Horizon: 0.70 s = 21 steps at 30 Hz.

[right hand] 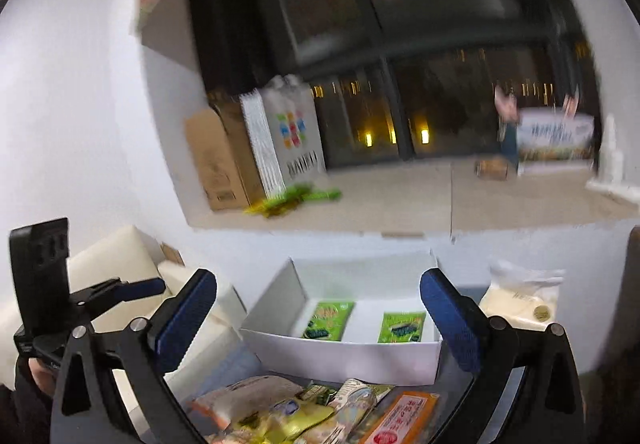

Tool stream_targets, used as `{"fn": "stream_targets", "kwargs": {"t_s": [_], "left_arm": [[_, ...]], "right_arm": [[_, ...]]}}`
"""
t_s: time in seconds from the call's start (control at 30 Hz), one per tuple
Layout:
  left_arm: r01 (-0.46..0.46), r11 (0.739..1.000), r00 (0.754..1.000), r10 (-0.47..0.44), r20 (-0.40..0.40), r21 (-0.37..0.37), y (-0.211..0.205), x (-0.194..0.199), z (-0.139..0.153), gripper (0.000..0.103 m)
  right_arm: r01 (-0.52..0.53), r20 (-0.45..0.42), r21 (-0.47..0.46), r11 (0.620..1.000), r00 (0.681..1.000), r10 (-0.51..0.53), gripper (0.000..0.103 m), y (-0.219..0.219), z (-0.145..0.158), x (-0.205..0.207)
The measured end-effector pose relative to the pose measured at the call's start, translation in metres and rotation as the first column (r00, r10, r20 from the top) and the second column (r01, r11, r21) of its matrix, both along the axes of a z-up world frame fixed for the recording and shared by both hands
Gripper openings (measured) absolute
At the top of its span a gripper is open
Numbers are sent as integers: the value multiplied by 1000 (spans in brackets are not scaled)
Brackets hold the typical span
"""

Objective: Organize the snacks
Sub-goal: 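Move the left tool back to the pile and grasp the white printed bread bag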

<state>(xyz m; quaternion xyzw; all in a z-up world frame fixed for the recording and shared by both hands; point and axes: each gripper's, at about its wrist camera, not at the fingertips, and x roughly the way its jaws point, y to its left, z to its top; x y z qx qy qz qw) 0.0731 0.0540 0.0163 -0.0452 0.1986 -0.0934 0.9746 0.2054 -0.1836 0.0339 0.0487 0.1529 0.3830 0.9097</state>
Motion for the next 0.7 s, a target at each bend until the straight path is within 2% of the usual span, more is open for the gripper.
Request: {"fn": "stream_targets", "kwargs": {"t_s": [0.1, 0.23, 0.3, 0.37, 0.47, 0.7], "left_arm": [[-18, 1000, 999, 19, 47, -20, -3, -36, -9, 103], [22, 997, 999, -24, -40, -70, -5, -52, -25, 103], [1, 999, 998, -3, -58, -35, -10, -62, -33, 103], [-31, 1000, 997, 30, -78, -4, -11, -71, -41, 103], [-52, 999, 992, 52, -117, 1, -9, -76, -54, 103], [-95, 995, 975, 96, -198, 16, -7, -64, -78, 103]], "right_arm": [[54, 78, 15, 998, 995, -55, 103, -19, -9, -52], [108, 73, -8, 994, 992, -108, 103, -32, -28, -98], [118, 59, -26, 993, 991, -116, 103, -38, -35, -113], [144, 44, -101, 984, 989, -140, 103, -42, -46, -124], [172, 33, -167, 971, 985, -169, 103, -53, -60, -136], [160, -27, -150, 976, 986, -166, 103, -71, -78, -141]]}}
